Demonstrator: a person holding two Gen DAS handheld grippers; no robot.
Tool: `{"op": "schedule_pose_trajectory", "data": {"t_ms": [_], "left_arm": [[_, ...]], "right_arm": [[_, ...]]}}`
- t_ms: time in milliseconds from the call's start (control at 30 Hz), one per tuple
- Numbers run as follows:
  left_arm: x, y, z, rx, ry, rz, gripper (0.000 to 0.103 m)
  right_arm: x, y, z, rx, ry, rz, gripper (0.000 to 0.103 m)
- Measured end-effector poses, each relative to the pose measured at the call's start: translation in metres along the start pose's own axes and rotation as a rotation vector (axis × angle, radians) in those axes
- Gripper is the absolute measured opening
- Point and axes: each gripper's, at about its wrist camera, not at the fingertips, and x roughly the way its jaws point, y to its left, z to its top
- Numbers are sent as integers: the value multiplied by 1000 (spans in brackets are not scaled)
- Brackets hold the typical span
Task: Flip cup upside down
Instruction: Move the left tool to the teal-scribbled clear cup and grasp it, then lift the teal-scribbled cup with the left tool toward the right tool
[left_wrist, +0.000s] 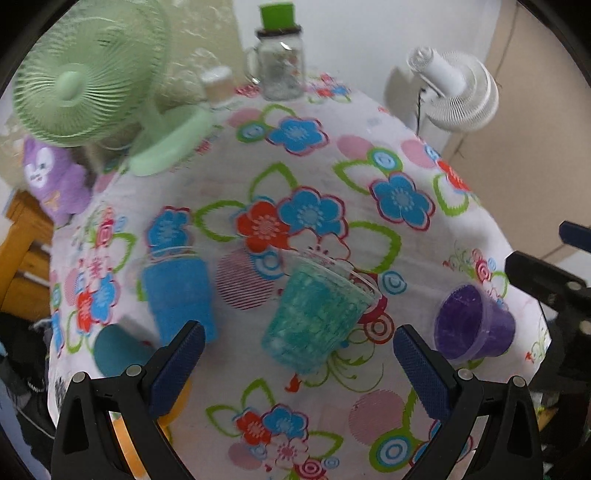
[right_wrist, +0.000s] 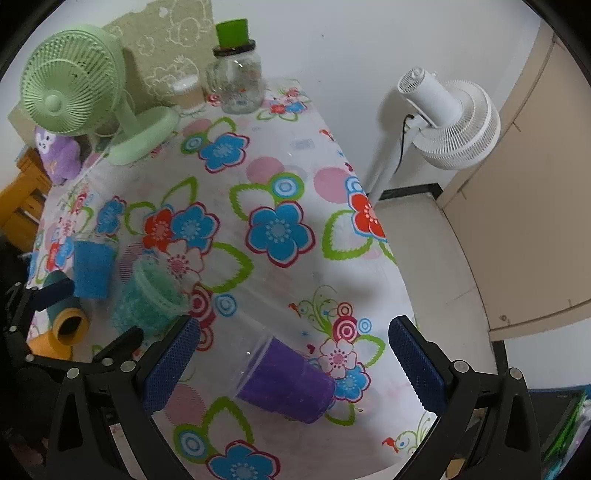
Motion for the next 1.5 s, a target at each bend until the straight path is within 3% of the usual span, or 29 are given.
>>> {"op": "schedule_pose_trajectory", "data": {"t_ms": [467, 533, 700, 733, 1233, 1500], "left_arm": [[61, -7, 15, 29, 74, -78, 102], [65, -7, 15, 33, 72, -84, 98], [75, -8, 17, 38, 97, -149, 67], [74, -8, 16, 45, 97, -148, 68], [23, -18, -13, 314, -39, -163, 66], [4, -20, -42, 539, -78, -168, 66]], "right_arm": [[25, 1, -1, 25, 31, -25, 103], [27, 1, -3, 27, 34, -28, 103], [27, 1, -6, 23, 38, -38, 103], [26, 1, -7, 24, 38, -39, 103], [-4, 22, -32, 33, 17, -22, 103], [-13, 38, -65, 17, 18, -46, 103]]}}
